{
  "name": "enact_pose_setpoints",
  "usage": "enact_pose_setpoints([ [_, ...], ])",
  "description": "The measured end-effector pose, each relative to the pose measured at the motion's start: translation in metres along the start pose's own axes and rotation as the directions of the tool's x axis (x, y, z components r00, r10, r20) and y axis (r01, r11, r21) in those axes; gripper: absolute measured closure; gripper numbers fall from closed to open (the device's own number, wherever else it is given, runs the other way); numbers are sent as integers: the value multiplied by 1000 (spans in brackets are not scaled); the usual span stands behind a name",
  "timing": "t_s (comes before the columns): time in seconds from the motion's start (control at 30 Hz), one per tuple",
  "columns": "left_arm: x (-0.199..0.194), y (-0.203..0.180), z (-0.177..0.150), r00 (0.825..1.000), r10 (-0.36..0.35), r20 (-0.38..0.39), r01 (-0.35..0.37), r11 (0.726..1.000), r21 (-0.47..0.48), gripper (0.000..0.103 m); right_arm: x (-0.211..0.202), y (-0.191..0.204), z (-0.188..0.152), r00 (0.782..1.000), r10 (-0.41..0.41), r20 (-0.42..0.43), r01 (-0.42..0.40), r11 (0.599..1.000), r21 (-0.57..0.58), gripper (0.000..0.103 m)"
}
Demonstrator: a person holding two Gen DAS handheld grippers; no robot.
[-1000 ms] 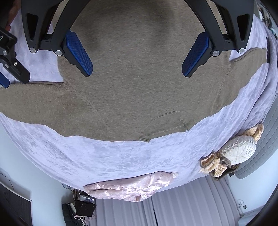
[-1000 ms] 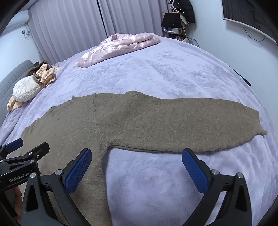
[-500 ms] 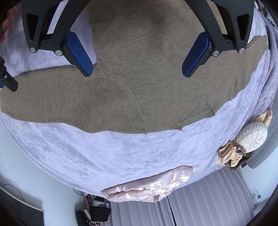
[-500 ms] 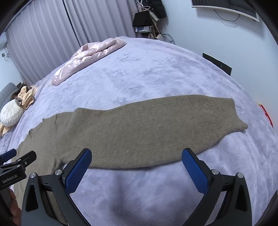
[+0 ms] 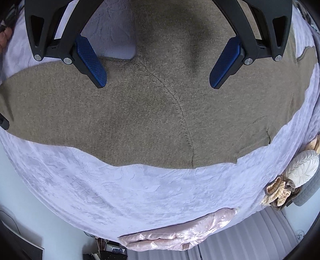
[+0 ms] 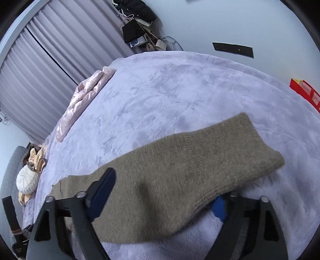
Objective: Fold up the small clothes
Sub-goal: 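Close the right gripper on the sleeve cuff and lift it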
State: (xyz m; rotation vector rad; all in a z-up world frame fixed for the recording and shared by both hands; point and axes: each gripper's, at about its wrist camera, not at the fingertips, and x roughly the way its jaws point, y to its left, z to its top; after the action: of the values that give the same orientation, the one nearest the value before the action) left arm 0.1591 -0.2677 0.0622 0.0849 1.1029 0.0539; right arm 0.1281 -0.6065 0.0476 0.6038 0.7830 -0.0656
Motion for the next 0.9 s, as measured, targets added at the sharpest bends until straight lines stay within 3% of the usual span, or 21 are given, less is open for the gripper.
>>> enact_pose_setpoints([
  [0.07, 5, 6, 4, 1000, 5, -13, -5, 1000, -23, 0, 11, 0, 5, 999, -11, -31, 11, 1000, -3, 62],
  [0.1, 9, 10, 7, 1000, 4, -19, -4, 999, -36, 0, 14, 0, 8, 999, -11, -38, 11, 1000, -2, 67],
  [0.17, 15, 16, 14, 1000, 5, -30, -7, 998, -63, 0, 10, -4, 9, 999, 19, -26, -19, 1000, 6, 91],
  [0.37, 41, 26, 30, 997, 11, -70, -21, 989, -146, 0, -21, -7, 7, 998, 16, 67, -15, 1000, -10, 97],
  [0.53, 56, -9, 27, 997, 27, -79, -30, 999, -32, 0, -40, -9, 2, 991, -43, 127, 49, 998, -44, 97],
  [0.63, 53, -21, 23, 996, 75, -46, -74, 997, 19, 0, -34, -10, -2, 991, -81, 105, 86, 995, -48, 97],
  [0.9, 41, -9, 18, 998, 4, -64, -4, 1000, -3, 0, -18, -25, 5, 999, -44, 18, 44, 999, 24, 93],
])
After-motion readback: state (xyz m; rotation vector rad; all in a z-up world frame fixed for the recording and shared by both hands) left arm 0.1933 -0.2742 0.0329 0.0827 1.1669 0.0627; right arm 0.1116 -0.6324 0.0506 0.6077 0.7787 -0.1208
